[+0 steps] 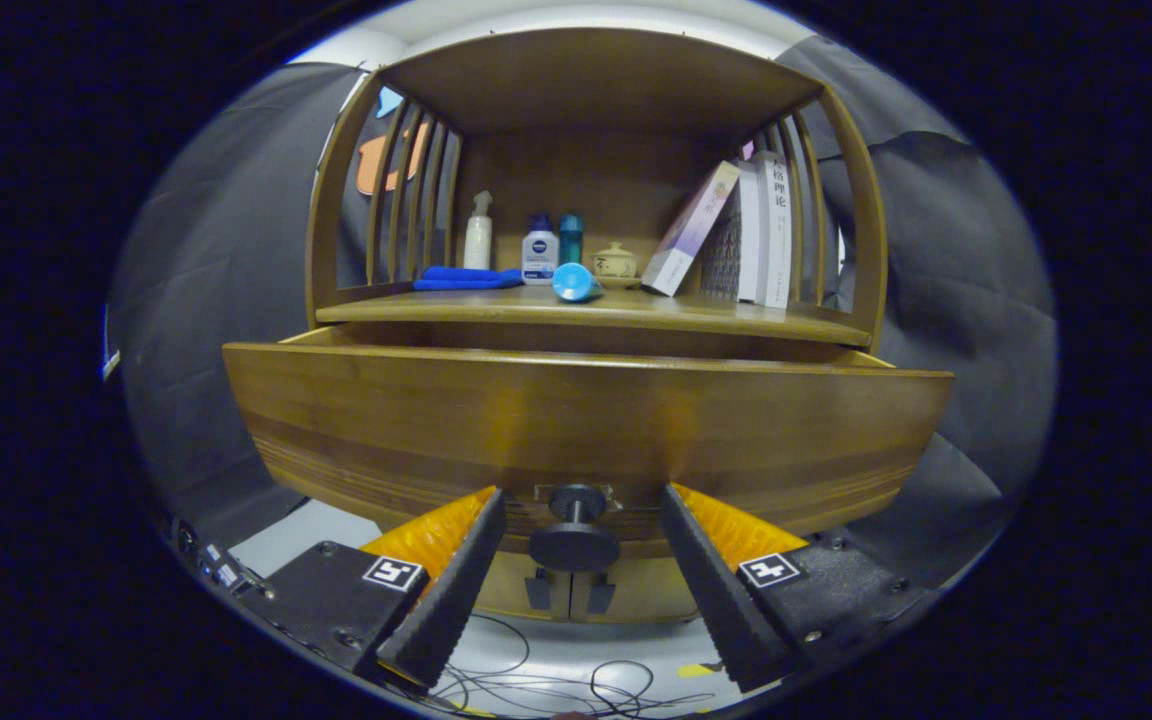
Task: Pull open the drawer, take out the items inside it, and place them on the countertop above the cabinet.
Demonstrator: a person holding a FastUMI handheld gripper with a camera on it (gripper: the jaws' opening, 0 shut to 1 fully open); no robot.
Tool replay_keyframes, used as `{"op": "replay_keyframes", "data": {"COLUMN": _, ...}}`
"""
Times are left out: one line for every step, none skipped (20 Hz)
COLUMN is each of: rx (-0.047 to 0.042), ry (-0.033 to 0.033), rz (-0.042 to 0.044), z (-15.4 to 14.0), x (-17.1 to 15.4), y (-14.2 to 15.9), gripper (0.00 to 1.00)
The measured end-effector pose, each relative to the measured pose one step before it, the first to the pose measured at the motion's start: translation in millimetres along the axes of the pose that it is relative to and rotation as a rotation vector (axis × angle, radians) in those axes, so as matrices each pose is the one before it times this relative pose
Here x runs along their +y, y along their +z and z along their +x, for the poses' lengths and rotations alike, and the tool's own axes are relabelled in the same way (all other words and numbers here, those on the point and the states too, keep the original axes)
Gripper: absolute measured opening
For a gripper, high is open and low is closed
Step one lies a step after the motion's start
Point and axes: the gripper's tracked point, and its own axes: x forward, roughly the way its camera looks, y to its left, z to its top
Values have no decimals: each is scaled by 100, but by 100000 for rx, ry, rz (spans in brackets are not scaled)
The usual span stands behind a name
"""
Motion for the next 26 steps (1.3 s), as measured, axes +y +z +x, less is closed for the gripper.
{"op": "replay_keyframes", "data": {"rx": -14, "ry": -23, "rz": -283, "z": 37, "x": -15, "y": 60, "gripper": 100}}
{"op": "replay_keyframes", "data": {"rx": 632, "ry": -203, "rz": -411, "z": 67, "x": 6, "y": -50, "gripper": 100}}
{"op": "replay_keyframes", "data": {"rx": 222, "ry": -304, "rz": -710, "z": -36, "x": 8, "y": 27, "gripper": 100}}
{"op": "replay_keyframes", "data": {"rx": 448, "ry": -250, "rz": -458, "z": -8, "x": 35, "y": -18, "gripper": 100}}
{"op": "replay_keyframes", "data": {"rx": 234, "ry": -270, "rz": -347, "z": -26, "x": 20, "y": 33, "gripper": 100}}
{"op": "replay_keyframes", "data": {"rx": 250, "ry": -253, "rz": -167, "z": 119, "x": -28, "y": -14, "gripper": 100}}
{"op": "replay_keyframes", "data": {"rx": 273, "ry": -58, "rz": 72, "z": 65, "x": 37, "y": 32, "gripper": 100}}
{"op": "replay_keyframes", "data": {"rx": 110, "ry": -128, "rz": 52, "z": 101, "x": -59, "y": 76, "gripper": 100}}
{"op": "replay_keyframes", "data": {"rx": 258, "ry": -165, "rz": 69, "z": 85, "x": -51, "y": 19, "gripper": 100}}
{"op": "replay_keyframes", "data": {"rx": 151, "ry": -372, "rz": -304, "z": 193, "x": -94, "y": 55, "gripper": 100}}
{"op": "replay_keyframes", "data": {"rx": 166, "ry": -630, "rz": -682, "z": 131, "x": -82, "y": -10, "gripper": 100}}
{"op": "replay_keyframes", "data": {"rx": 205, "ry": -702, "rz": -743, "z": 162, "x": -61, "y": -16, "gripper": 100}}
{"op": "replay_keyframes", "data": {"rx": 67, "ry": -708, "rz": -560, "z": 26, "x": 11, "y": 26, "gripper": 100}}
{"op": "replay_keyframes", "data": {"rx": 222, "ry": -583, "rz": -301, "z": 127, "x": -88, "y": -32, "gripper": 100}}
{"op": "replay_keyframes", "data": {"rx": 139, "ry": -613, "rz": -364, "z": 105, "x": -26, "y": 42, "gripper": 100}}
{"op": "replay_keyframes", "data": {"rx": 174, "ry": -435, "rz": 69, "z": 61, "x": 7, "y": 58, "gripper": 100}}
{"op": "replay_keyframes", "data": {"rx": 145, "ry": -324, "rz": 390, "z": -43, "x": 10, "y": 88, "gripper": 100}}
{"op": "replay_keyframes", "data": {"rx": 267, "ry": -347, "rz": 477, "z": 15, "x": 34, "y": -24, "gripper": 100}}
{"op": "replay_keyframes", "data": {"rx": 214, "ry": -319, "rz": 289, "z": -45, "x": -43, "y": 26, "gripper": 100}}
{"op": "replay_keyframes", "data": {"rx": 198, "ry": -464, "rz": -89, "z": 92, "x": -106, "y": -65, "gripper": 100}}
{"op": "replay_keyframes", "data": {"rx": 773, "ry": -851, "rz": -569, "z": -264, "x": -49, "y": -85, "gripper": 100}}
{"op": "replay_keyframes", "data": {"rx": -737, "ry": -611, "rz": -47, "z": 77, "x": 128, "y": 145, "gripper": 100}}
{"op": "replay_keyframes", "data": {"rx": 912, "ry": -1082, "rz": -584, "z": -14, "x": -183, "y": -180, "gripper": 100}}
{"op": "replay_keyframes", "data": {"rx": -612, "ry": -468, "rz": -532, "z": 84, "x": -86, "y": 27, "gripper": 100}}
{"op": "replay_keyframes", "data": {"rx": 122, "ry": -66, "rz": -844, "z": -60, "x": -125, "y": -32, "gripper": 100}}
{"op": "replay_keyframes", "data": {"rx": 418, "ry": 1532, "rz": -687, "z": 6, "x": 332, "y": 70, "gripper": 100}}
